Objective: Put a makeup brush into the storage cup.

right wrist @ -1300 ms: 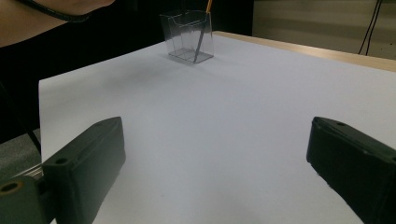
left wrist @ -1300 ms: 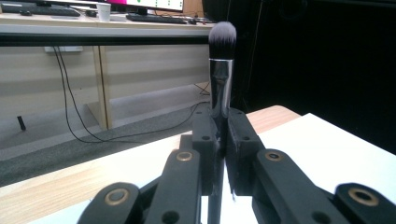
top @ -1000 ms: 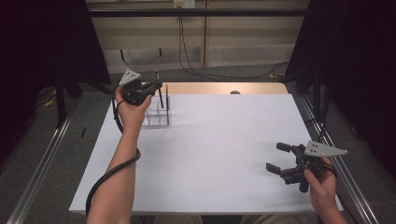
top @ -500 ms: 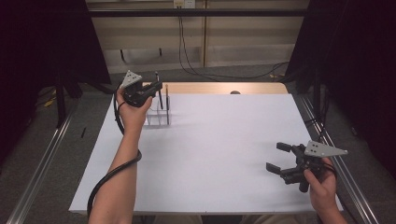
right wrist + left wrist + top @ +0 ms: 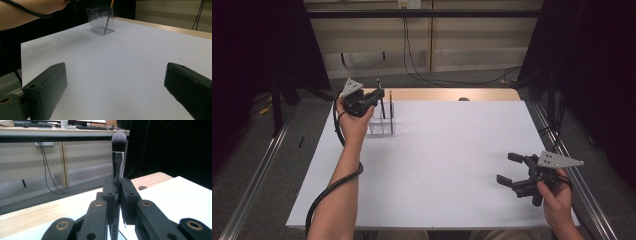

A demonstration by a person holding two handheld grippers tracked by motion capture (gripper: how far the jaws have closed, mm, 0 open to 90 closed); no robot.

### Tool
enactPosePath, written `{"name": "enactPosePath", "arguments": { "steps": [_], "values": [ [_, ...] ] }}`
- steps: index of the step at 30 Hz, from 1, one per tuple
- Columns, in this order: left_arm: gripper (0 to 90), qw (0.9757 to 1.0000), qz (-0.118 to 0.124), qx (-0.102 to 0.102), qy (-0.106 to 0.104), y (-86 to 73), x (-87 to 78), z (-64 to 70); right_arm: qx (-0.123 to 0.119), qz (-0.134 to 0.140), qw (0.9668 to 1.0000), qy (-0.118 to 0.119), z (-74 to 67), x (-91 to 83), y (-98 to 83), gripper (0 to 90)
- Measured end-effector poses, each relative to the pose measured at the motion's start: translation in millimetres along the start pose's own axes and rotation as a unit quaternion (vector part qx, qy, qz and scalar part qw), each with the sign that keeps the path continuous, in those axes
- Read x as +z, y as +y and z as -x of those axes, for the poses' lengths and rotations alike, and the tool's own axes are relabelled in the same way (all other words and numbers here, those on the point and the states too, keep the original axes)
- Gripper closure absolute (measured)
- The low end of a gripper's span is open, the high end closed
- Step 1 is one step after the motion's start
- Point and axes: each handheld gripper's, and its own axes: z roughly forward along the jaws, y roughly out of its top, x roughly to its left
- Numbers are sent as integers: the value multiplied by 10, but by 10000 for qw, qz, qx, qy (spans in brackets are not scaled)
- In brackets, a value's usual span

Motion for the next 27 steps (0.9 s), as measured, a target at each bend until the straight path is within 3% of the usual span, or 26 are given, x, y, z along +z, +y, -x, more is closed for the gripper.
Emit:
{"name": "enactPosePath", "arguments": {
  "steps": [12, 27],
  "values": [
    [836, 10000, -25, 19, 9, -50, 0, -18, -15, -5, 10000, -7, 1, -1, 2, 45],
    [836, 9999, -59, -106, -1, -147, -3, -25, -14, -12, 10000, 3, -1, 0, 3, 45]
  ]
}}
